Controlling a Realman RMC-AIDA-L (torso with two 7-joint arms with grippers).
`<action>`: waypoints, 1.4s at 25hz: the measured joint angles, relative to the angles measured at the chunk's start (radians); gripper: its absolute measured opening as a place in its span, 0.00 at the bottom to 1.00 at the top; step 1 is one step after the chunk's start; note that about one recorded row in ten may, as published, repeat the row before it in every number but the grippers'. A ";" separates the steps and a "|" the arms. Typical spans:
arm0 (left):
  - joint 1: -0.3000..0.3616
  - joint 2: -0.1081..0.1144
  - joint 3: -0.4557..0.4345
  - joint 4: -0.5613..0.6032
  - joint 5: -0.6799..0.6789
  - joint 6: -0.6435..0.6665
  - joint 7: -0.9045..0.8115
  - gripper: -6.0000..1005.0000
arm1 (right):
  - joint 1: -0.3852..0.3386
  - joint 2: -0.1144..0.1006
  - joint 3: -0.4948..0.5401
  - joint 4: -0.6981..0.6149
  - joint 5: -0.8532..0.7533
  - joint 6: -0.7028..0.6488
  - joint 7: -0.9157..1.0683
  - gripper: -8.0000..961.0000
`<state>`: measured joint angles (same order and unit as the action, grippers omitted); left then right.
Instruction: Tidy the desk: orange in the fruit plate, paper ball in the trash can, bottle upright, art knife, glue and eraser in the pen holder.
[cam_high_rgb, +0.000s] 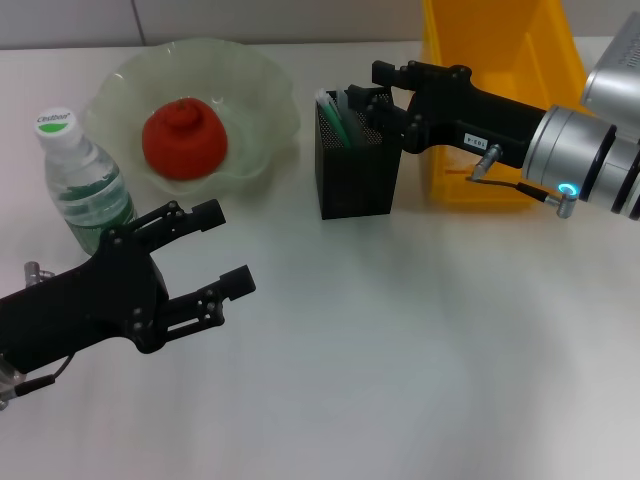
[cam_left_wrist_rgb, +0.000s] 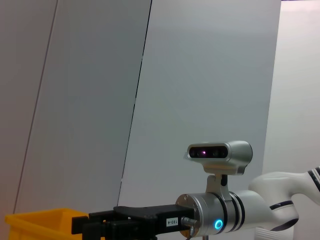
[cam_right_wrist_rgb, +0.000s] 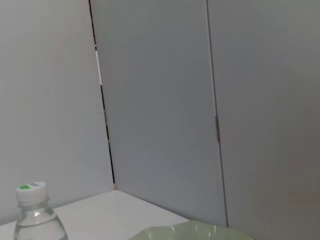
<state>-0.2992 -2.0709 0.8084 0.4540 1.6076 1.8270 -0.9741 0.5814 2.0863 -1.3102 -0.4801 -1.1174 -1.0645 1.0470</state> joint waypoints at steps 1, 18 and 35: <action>0.000 0.000 0.000 0.000 0.000 0.000 0.000 0.78 | 0.000 0.001 0.000 -0.001 0.002 0.000 0.000 0.37; 0.004 0.004 0.000 0.003 0.000 0.011 0.000 0.78 | -0.129 -0.004 0.002 -0.096 -0.012 -0.324 -0.071 0.79; 0.020 0.022 -0.002 0.049 0.098 0.040 -0.009 0.79 | -0.148 0.002 -0.095 -0.056 -0.206 -0.429 -0.031 0.79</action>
<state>-0.2793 -2.0489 0.8062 0.5029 1.7054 1.8671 -0.9831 0.4338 2.0884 -1.4053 -0.5364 -1.3236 -1.4935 1.0161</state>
